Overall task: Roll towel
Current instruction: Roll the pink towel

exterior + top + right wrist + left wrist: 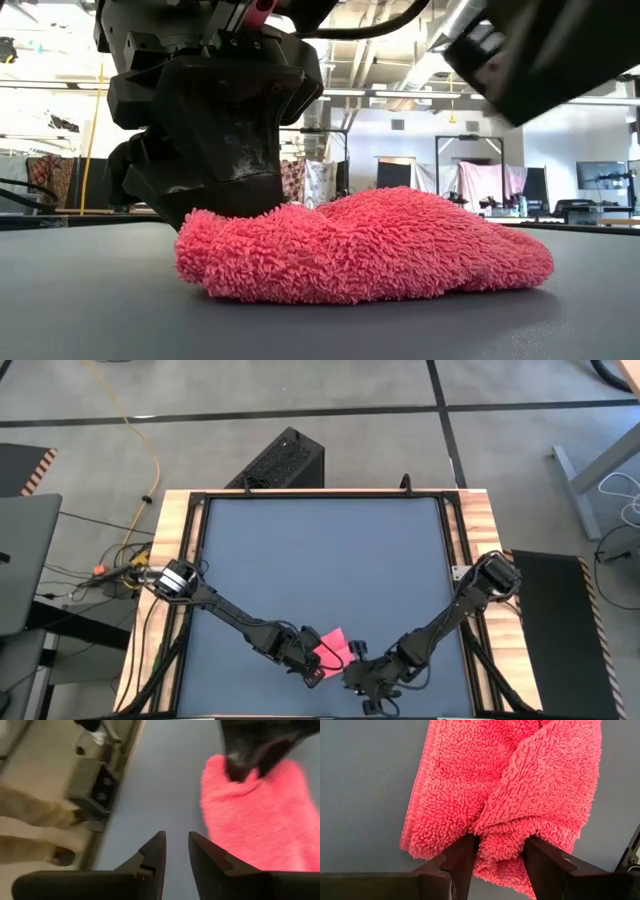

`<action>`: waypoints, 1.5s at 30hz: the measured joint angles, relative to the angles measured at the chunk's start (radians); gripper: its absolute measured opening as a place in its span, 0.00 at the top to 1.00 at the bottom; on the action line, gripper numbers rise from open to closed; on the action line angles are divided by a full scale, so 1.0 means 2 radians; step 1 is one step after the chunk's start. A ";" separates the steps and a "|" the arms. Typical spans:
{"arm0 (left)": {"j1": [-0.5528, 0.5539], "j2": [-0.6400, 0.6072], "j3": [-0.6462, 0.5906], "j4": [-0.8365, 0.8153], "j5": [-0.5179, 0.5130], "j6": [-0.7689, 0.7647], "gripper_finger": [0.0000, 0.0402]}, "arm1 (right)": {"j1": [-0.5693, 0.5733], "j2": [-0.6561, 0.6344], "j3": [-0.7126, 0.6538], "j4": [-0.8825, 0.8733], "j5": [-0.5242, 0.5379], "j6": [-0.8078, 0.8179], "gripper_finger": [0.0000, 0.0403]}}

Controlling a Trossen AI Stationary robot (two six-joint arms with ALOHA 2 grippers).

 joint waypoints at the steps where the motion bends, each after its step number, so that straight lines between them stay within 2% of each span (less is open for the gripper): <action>1: 0.000 0.000 0.000 0.000 0.000 0.002 0.61 | -0.002 0.000 0.000 -0.001 -0.012 0.016 0.74; 4: -0.001 0.000 0.000 0.003 0.000 0.003 0.61 | -0.017 0.004 0.000 -0.008 -0.055 0.044 0.76; 11: -0.008 0.000 0.000 0.003 -0.011 -0.001 0.61 | -0.008 0.005 0.000 -0.013 -0.014 -0.056 0.76; 16: -0.013 0.000 0.000 0.003 -0.015 -0.011 0.61 | -0.013 0.005 0.000 -0.026 -0.022 -0.067 0.76; 19: -0.015 0.000 0.000 0.003 -0.017 -0.013 0.61 | -0.024 0.005 0.000 -0.040 -0.045 -0.068 0.75; 23: -0.015 0.000 0.000 0.003 -0.011 -0.014 0.61 | -0.035 0.005 0.000 -0.051 -0.072 -0.045 0.68; 27: -0.015 0.000 0.000 0.003 -0.009 -0.015 0.61 | -0.038 0.005 0.000 -0.055 -0.075 -0.028 0.55; 31: -0.015 0.000 0.000 0.003 -0.009 -0.016 0.61 | -0.038 0.005 0.000 -0.077 -0.056 -0.032 0.42; 34: -0.015 0.000 0.000 0.003 -0.013 -0.017 0.61 | -0.037 0.009 0.000 -0.097 -0.024 -0.042 0.37; 37: -0.015 0.000 0.000 0.005 -0.017 -0.018 0.61 | -0.031 0.020 -0.002 -0.102 -0.003 -0.069 0.36; 45: -0.021 0.000 0.000 0.011 -0.022 -0.026 0.61 | -0.029 0.049 -0.001 -0.091 0.052 -0.073 0.37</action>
